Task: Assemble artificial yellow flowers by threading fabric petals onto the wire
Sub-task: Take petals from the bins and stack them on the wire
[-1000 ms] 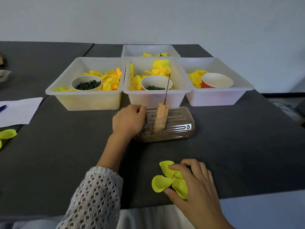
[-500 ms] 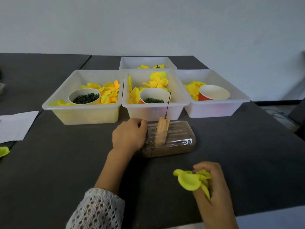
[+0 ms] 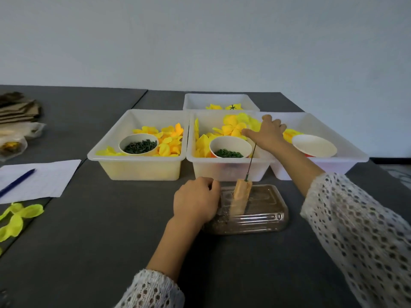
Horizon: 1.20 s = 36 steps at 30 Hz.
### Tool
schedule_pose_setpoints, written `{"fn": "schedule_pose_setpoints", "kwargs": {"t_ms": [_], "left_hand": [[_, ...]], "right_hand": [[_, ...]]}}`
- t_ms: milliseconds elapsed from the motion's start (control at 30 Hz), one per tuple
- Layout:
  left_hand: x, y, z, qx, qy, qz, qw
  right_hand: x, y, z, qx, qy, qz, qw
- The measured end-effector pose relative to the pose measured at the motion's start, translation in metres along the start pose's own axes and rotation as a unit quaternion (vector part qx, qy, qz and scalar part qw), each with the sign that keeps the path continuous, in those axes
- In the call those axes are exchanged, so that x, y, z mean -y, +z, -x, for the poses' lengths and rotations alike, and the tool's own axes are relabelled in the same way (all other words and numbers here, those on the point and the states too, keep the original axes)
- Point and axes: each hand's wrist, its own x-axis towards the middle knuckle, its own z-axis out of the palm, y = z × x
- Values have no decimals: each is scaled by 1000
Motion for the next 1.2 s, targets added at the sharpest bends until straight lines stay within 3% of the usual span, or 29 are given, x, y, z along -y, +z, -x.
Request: {"fn": "schedule_pose_setpoints", "kwargs": {"t_ms": [100, 200, 300, 367, 467, 600, 800, 900, 1033, 1133, 1200], "left_hand": [[-1, -2, 0, 7, 3, 5, 1000], [-2, -2, 1, 12, 8, 9, 1000], [-3, -4, -2, 28, 8, -9, 1000], [-5, -6, -5, 38, 28, -40, 998], [-9, -9, -6, 45, 82, -89, 992], [-7, -11, -10, 59, 125, -78, 987], [1, -15, -20, 74, 185, -67, 978], [4, -23, -31, -20, 198, -97, 975], [20, -50, -66, -180, 130, -86, 971], [49, -73, -98, -228, 44, -102, 967], [73, -84, -116, -216, -13, -138, 967]], "right_hand": [[-2, 0, -3, 26, -7, -13, 1000], [-14, -8, 22, -74, -59, -96, 991], [-33, -14, 65, -186, -105, -185, 959], [-44, -16, 99, -211, -119, -253, 937], [-57, -6, 140, -171, -119, -304, 930], [-74, 9, 165, -85, -56, -384, 918], [-87, 12, 164, 17, 57, -506, 861], [-89, 11, 160, 7, 78, -498, 864], [-91, 13, 157, 8, 77, -483, 872], [-90, 15, 157, -2, 70, -480, 875], [-91, 16, 157, -4, 68, -477, 876]]}}
